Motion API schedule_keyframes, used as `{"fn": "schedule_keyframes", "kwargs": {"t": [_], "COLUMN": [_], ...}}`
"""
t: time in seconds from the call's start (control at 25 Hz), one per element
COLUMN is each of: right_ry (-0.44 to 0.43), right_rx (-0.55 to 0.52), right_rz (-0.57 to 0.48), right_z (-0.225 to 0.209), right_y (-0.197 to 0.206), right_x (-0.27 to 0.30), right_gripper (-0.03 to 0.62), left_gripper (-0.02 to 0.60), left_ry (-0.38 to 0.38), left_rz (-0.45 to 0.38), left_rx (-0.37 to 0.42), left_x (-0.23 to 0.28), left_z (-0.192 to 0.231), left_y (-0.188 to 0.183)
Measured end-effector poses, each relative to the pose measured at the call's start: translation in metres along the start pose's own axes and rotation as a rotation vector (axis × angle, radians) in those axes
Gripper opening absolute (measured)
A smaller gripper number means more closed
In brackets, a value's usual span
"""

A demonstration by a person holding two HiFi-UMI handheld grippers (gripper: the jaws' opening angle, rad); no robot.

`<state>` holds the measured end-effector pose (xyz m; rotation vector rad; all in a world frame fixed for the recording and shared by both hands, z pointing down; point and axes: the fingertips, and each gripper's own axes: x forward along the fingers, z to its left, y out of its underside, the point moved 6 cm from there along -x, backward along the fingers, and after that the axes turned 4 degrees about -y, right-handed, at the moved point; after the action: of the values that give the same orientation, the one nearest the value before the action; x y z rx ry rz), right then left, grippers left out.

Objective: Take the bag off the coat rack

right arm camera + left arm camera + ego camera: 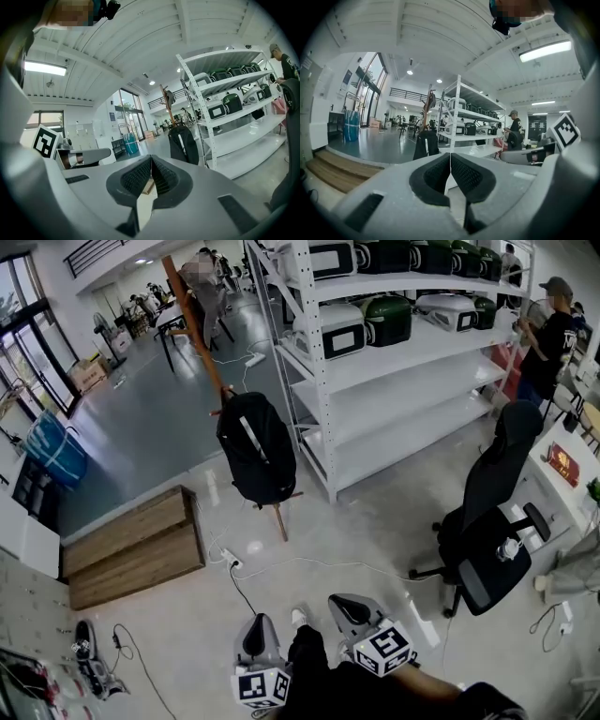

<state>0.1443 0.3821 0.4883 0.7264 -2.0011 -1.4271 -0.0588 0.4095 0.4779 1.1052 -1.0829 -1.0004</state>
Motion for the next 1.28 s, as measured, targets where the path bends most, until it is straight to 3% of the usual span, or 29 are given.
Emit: {"fn": "schedule_keyframes", "kwargs": {"t": [0.48, 1.28], "right_ry": [0.040, 0.079], "right_rx": [-0.010, -0.021], "right_rz": [0.034, 0.065], "right_z": [-0.047, -0.096], "right_y": [-0.017, -0.079], "right_x": [0.096, 0.334], "right_gripper": [0.012, 0.012], "left_gripper": [0.018, 0.018], "left_ry": [0.026, 0.077], "left_rz": [0.007, 0.003], "left_rx": [-0.029, -0.043], "left_x": [0.108, 0.299], "left_z": [0.053, 0.207], "left_y": [-0.008, -0.062]}}
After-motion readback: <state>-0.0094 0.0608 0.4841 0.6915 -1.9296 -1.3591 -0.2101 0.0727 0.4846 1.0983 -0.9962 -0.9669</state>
